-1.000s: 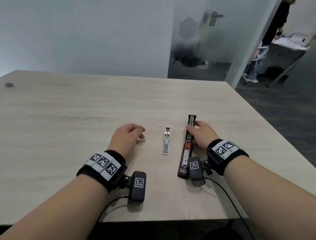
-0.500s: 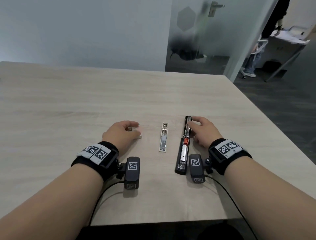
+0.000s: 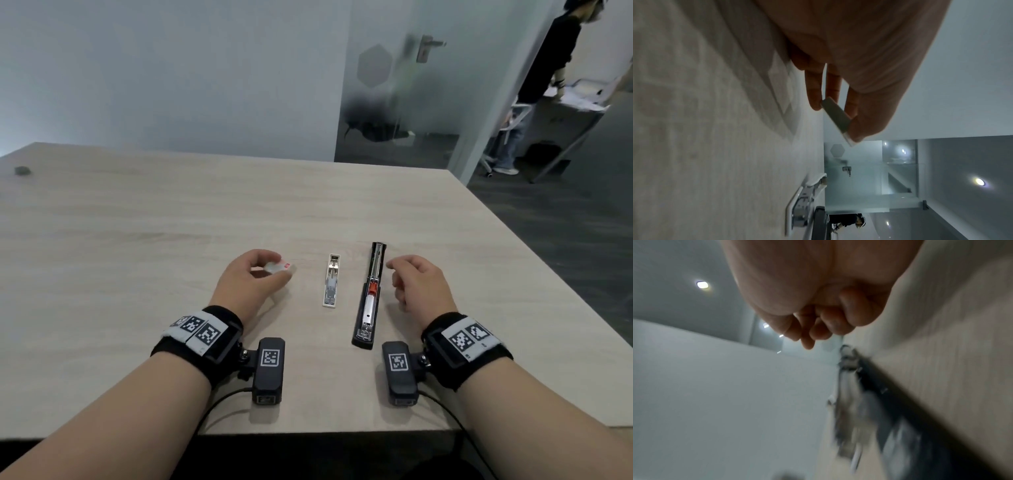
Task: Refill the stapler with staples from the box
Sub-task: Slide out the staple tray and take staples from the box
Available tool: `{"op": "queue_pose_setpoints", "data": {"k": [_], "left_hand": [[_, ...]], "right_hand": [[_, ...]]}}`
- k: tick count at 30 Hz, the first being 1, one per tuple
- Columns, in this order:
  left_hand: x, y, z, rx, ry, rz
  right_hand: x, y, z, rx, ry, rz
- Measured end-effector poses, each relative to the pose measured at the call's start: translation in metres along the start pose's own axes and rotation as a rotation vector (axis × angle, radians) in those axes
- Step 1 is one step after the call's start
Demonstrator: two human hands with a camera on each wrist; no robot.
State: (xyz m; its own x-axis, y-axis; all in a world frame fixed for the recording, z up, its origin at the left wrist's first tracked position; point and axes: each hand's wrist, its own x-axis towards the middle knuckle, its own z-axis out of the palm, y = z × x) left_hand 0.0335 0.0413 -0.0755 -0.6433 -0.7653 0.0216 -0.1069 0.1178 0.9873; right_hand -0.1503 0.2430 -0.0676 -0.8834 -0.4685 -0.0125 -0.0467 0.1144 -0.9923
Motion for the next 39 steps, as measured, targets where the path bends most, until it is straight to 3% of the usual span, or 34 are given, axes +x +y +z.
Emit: {"op": "queue_pose_setpoints", "data": {"k": [2,5,9,13,19,34,39], "left_hand": [[-0.005,0.003,0.004,-0.064,0.015,0.036],[-0.008,0.002,0.012,-0.163,0.008,-0.031],[-0.006,-0.007,0.016,-0.286,0.026,-0.102],[-0.006,-0.011,0.014,-0.332,0.034,-0.087],[-0.005,-0.016,0.013,-0.319,0.060,-0.041],[-0.005,-0.017,0.013,-0.328,0.047,-0.026],[-0.006,-0.017,0.014,-0.319,0.057,-0.014]], "right_hand": [[-0.018,-0.013,0.013,0.034,-0.042,-0.072],[-0.041,-0.029,0.041,0.054,-0.183,-0.147],[-0.056,-0.028,0.077,0.081,-0.329,-0.064],[-0.054,-0.020,0.098,0.082,-0.260,-0.003],[-0.048,-0.002,0.106,-0.005,-0.204,-0.052],[-0.053,0.006,0.098,-0.019,-0.354,-0.143],[-0.053,0.007,0.099,-0.082,-0.311,-0.171]]}}
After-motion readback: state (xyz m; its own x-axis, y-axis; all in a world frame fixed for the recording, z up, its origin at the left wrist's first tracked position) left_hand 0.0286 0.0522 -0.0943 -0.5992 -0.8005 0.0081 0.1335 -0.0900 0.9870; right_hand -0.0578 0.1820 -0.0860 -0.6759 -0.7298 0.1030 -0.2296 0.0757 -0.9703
